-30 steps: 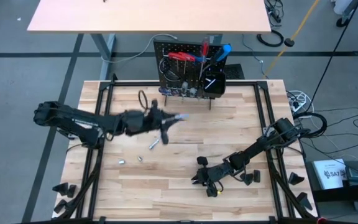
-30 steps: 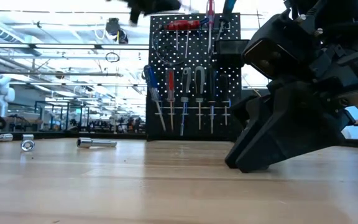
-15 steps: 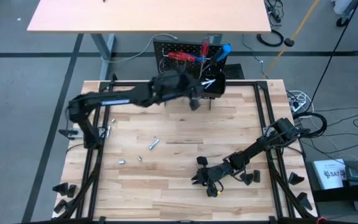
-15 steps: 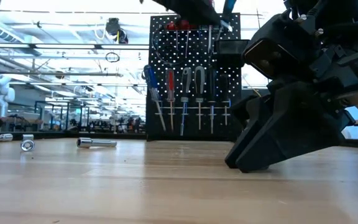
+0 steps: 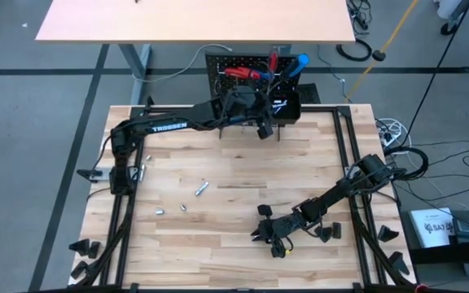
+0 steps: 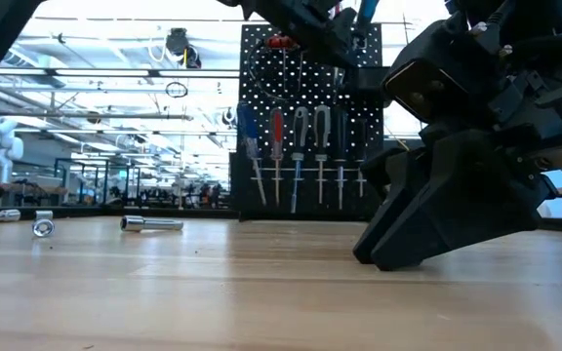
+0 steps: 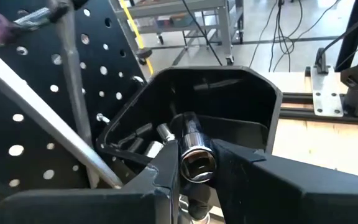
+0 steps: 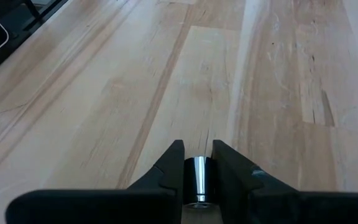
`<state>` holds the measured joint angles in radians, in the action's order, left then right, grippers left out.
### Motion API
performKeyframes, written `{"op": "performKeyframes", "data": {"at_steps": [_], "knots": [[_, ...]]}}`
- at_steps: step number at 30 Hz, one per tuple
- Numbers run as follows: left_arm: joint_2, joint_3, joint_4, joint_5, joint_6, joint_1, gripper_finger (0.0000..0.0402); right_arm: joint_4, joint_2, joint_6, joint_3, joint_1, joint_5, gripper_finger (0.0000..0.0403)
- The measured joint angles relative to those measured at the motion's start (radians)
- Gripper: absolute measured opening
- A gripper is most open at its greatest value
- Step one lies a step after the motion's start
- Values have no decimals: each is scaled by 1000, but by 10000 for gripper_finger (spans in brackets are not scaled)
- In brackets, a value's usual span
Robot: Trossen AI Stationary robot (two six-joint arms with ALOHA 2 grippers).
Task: Hang tools onto peg board
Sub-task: Put the silver extension bar into the black bin on the peg board, then put the silver socket into the black bin on the peg board
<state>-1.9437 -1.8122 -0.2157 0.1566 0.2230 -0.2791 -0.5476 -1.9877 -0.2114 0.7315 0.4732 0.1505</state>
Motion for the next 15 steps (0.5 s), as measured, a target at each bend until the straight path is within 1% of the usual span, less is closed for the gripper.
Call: {"op": "performKeyframes", "data": {"at_steps": [2,3,4,8,10,12,15], "knots": [[-1,0,1,8,-7,6,68,0,0,6,0,0,0,52],[-1,0,0,9,-8,8,77,0,0,6,0,0,0,52],[-1,0,0,11,-8,9,94,0,0,6,0,0,0,52],[-1,0,-3,30,-8,14,187,0,0,9,0,0,0,53],[-1,0,-2,31,-8,14,224,0,0,10,0,0,0,53],[0,0,0,35,-7,13,249,0,0,10,0,0,-1,53],[2,-8,2,38,-7,15,268,0,0,10,0,0,-1,54]]}}
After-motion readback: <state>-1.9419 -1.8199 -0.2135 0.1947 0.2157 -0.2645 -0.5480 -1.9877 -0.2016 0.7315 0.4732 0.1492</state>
